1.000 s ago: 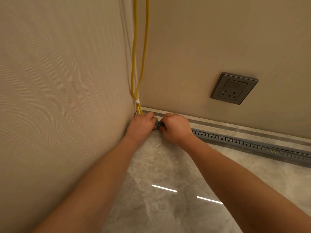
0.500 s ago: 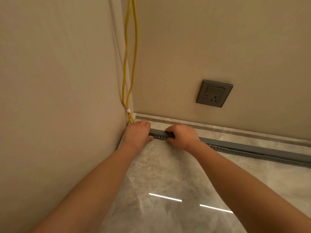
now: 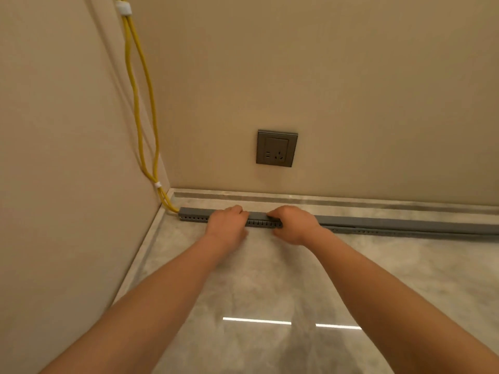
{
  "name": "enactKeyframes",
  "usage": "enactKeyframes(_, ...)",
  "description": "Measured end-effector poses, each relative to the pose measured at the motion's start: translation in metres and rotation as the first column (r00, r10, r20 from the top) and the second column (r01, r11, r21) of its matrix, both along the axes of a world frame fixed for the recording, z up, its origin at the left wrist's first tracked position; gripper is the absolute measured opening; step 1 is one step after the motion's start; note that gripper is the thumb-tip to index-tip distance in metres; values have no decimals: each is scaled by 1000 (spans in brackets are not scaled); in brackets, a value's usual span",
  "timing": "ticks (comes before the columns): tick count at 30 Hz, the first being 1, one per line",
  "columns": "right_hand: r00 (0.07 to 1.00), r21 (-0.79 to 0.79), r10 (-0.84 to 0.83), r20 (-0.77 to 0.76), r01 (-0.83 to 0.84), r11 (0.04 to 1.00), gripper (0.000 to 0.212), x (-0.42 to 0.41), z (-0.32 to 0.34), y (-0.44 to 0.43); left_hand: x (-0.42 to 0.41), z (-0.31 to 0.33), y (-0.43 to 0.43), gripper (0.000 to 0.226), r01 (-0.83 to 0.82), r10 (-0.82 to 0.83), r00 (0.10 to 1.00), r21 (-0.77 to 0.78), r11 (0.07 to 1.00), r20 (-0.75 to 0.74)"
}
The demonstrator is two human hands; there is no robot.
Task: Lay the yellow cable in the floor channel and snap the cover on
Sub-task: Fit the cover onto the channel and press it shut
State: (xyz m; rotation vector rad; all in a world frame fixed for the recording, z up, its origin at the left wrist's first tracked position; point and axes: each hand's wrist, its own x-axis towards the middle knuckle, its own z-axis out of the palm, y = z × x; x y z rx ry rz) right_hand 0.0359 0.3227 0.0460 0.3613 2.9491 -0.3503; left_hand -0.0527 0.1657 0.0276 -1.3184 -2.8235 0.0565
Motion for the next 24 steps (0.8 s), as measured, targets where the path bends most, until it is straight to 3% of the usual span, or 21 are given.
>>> enactKeyframes(11,997,-13,-71,-25,70,997,33,77,-1,99,70,0,110,43,32,-32,999,-20,999,34)
enactKeyframes(24,978,200,-205,-33,207,958,32,159,2,229,122,-8,209,30,-46,45,997,-30,998,-58)
